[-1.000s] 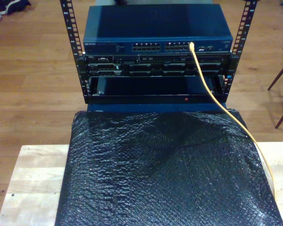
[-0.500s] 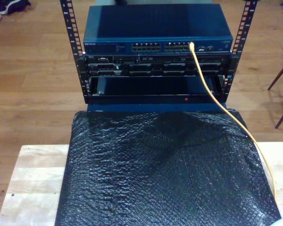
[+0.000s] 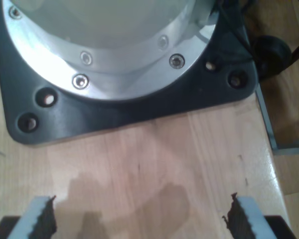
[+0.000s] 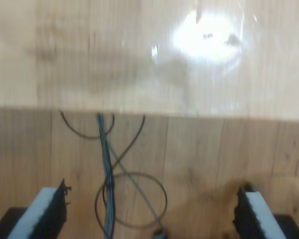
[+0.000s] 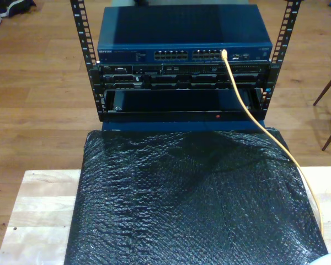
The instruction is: Grab the cable and plug it in
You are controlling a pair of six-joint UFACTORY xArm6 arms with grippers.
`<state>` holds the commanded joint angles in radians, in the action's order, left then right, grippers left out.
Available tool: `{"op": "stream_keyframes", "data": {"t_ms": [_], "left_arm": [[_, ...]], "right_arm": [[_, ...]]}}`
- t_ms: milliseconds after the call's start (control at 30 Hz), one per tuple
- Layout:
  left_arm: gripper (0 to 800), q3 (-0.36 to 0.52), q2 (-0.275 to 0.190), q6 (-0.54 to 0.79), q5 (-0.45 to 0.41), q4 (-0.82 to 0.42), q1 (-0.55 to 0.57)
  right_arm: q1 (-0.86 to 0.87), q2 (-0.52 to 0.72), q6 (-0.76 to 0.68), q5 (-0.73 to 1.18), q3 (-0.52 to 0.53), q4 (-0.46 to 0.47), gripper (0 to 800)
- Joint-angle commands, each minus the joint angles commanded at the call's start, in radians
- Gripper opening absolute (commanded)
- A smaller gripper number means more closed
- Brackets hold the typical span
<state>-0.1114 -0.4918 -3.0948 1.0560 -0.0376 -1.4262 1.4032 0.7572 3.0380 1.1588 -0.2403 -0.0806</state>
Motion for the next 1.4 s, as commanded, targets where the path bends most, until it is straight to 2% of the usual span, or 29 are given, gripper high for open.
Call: {"op": "stream_keyframes", "data": {"t_ms": [300,667,1033,1400], "left_arm": [[800,0.0,0.0,0.0,-0.002,0.0,0.0],[800,0.0,0.0,0.0,0.0,0.0,0.0],[800,0.0,0.0,0.0,-0.002,0.0,0.0],[800,0.0,0.0,0.0,0.0,0.0,0.0]], "right_arm": [[0.003,0.0,-0.003,-0.015,0.071,-0.002,798],[0.003,-0.006,0.0,-0.135,0.153,0.0,798],[0.123,-0.02,0.04,-0.238,0.247,-0.005,798],[0.141,-0.028,0.103,-0.298,0.27,-0.006,800]]}}
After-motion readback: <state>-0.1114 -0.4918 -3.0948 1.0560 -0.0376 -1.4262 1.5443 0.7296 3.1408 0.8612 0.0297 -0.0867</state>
